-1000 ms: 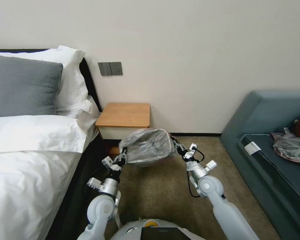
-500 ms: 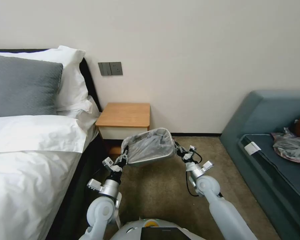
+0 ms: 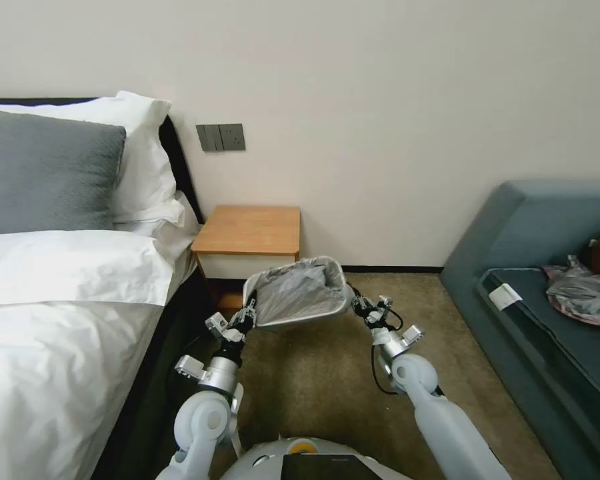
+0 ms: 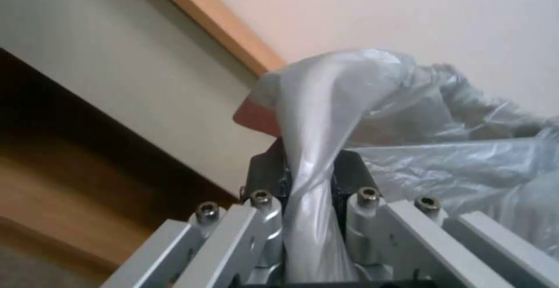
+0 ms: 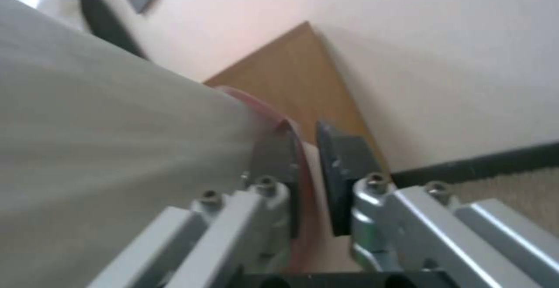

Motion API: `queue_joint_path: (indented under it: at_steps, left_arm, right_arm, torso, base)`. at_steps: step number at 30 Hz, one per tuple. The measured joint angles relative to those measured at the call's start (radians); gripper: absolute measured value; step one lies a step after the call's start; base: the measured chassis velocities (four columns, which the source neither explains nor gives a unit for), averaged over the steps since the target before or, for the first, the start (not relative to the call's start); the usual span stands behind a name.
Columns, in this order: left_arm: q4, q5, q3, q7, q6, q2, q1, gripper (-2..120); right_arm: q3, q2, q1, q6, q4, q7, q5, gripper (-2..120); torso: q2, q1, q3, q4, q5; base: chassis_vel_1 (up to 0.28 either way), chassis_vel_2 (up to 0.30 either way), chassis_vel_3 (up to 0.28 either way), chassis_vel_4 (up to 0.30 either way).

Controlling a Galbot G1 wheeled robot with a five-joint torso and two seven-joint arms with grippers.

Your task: Pick up the garbage bag from the table and place it over the trash can.

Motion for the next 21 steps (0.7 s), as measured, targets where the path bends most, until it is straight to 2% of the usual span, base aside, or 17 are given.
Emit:
queue_joint_path:
  at_steps: [2, 4, 7, 8, 11, 12, 15, 16, 19, 20, 21]
  left_arm:
    - [0.011, 0.041, -0.006, -0.021, 0.008, 0.0, -0.006, 7]
    - [0.016, 0.057, -0.01, -0.031, 0.012, 0.0, -0.008, 7]
    - [0.024, 0.085, -0.016, -0.06, 0.023, 0.002, -0.017, 7]
    - [0.024, 0.085, -0.016, -0.06, 0.023, 0.002, -0.017, 7]
    - [0.037, 0.11, -0.018, -0.082, 0.035, 0.003, -0.025, 7]
    - [0.037, 0.11, -0.018, -0.082, 0.035, 0.003, -0.025, 7]
    - [0.055, 0.157, -0.018, -0.096, 0.046, 0.006, -0.03, 7]
    - [0.055, 0.157, -0.018, -0.096, 0.046, 0.006, -0.03, 7]
    - [0.069, 0.226, -0.017, -0.095, 0.051, 0.013, -0.035, 7]
    - [0.074, 0.258, -0.015, -0.09, 0.051, 0.016, -0.038, 7]
    - [0.074, 0.258, -0.015, -0.09, 0.051, 0.016, -0.038, 7]
  right_arm:
    - [0.01, 0.002, -0.034, 0.001, 0.047, 0.002, -0.059, 25]
    - [0.016, 0.002, -0.054, 0.003, 0.068, 0.002, -0.088, 28]
    - [0.046, 0.001, -0.11, 0.014, 0.118, -0.007, -0.162, 43]
    - [0.046, 0.001, -0.11, 0.014, 0.118, -0.007, -0.162, 43]
    - [0.071, 0.001, -0.142, 0.027, 0.151, -0.016, -0.193, 57]
    - [0.071, 0.001, -0.142, 0.027, 0.151, -0.016, -0.193, 57]
    - [0.088, 0.001, -0.149, 0.068, 0.19, -0.015, -0.265, 72]
    - [0.088, 0.001, -0.149, 0.068, 0.19, -0.015, -0.265, 72]
    - [0.093, -0.013, -0.137, 0.124, 0.241, -0.013, -0.424, 86]
    - [0.089, -0.026, -0.131, 0.133, 0.263, -0.006, -0.494, 87]
    - [0.089, -0.026, -0.131, 0.133, 0.263, -0.006, -0.494, 87]
  torso:
    - [0.0, 0.0, 0.0, 0.0, 0.0]
    - [0.0, 0.0, 0.0, -0.0001, -0.0001]
    - [0.0, 0.0, 0.0, -0.0001, 0.0]
    - [0.0, 0.0, 0.0, -0.0001, 0.0]
    - [0.0, 0.0, 0.0, -0.0003, 0.0002]
    - [0.0, 0.0, 0.0, -0.0003, 0.0002]
    - [0.0, 0.0, 0.0, -0.0002, 0.0001]
    - [0.0, 0.0, 0.0, -0.0002, 0.0001]
    - [0.0, 0.0, 0.0, 0.0, 0.0002]
    - [0.0, 0.0, 0.0, 0.0002, 0.0]
    - [0.0, 0.0, 0.0, 0.0002, 0.0]
  base:
    - [0.0, 0.0, 0.0, 0.0]
    - [0.0, 0.0, 0.0, 0.0]
    - [0.0, 0.0, 0.0, 0.0]
    - [0.0, 0.0, 0.0, 0.0]
    - [0.0, 0.0, 0.0, 0.0]
    - [0.0, 0.0, 0.0, 0.0]
    - [0.0, 0.0, 0.0, 0.0]
    - [0.0, 0.0, 0.0, 0.0]
    - [0.0, 0.0, 0.0, 0.0]
    - [0.0, 0.0, 0.0, 0.0]
    - [0.0, 0.0, 0.0, 0.0]
